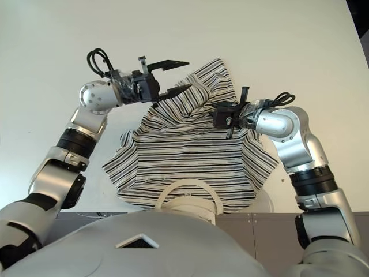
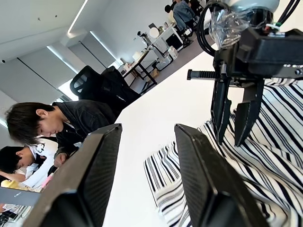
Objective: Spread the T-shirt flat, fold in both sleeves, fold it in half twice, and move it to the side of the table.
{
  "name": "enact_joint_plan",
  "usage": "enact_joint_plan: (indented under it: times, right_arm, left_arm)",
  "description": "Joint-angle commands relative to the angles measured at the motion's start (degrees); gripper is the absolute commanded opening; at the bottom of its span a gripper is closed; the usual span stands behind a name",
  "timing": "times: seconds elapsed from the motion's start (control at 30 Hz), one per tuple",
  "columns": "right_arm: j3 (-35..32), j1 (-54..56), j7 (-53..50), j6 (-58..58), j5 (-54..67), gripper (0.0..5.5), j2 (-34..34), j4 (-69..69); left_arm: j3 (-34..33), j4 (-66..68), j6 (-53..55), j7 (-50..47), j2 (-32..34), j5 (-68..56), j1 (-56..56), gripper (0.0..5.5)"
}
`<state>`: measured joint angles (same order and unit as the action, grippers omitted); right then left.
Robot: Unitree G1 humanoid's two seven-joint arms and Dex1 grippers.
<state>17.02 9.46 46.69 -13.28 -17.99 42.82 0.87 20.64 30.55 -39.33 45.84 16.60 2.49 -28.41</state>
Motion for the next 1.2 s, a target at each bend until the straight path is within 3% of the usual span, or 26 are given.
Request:
enact_joint_plan:
  times: [0.03, 0.23, 0.47, 0.67, 0.8, 1.03, 1.2]
  right_arm:
    - [-0.23, -0.05, -0.53, 0.56, -0.83, 0.9, 0.2, -1.03]
    - [-0.13, 1.38, -0.98, 0.35, -0.95, 0.9, -0.33, -0.19]
    - [-0.74, 0.72, -2.09, 0.87, -0.61, 0.9, -0.34, -1.19]
    - [-1.6, -0.36, -4.36, 1.52, -1.59, 0.9, 0.39, 1.4]
    - [-1.41, 1.4, -5.46, 1.85, -2.3, 0.9, -0.35, 3.43]
    - [-2.0, 6.04, -8.54, 0.55, -2.27, 0.9, -2.62, 6.06]
    - [-3.12, 5.66, -9.28, -0.82, -1.62, 0.9, -1.69, 6.42]
  left_arm:
    - [0.02, -0.11, 2.66, -1.73, 2.19, 4.14, 0.67, 2.05]
    - [4.19, 12.65, 2.59, -13.18, 0.54, 17.72, -2.21, 2.05]
    - [7.76, 24.57, 11.16, -15.89, 1.46, 25.78, -8.46, 2.05]
    - [4.61, 24.35, 18.41, -13.3, 6.79, 23.28, -7.34, 2.05]
    - [0.63, 25.93, 24.39, -15.97, 5.33, 19.43, -6.67, 2.05]
    - [-0.28, 33.29, 20.16, -22.78, 1.98, 19.43, -12.04, 2.05]
    - [-2.62, 36.68, 17.23, -24.65, 4.12, 18.0, -15.62, 2.05]
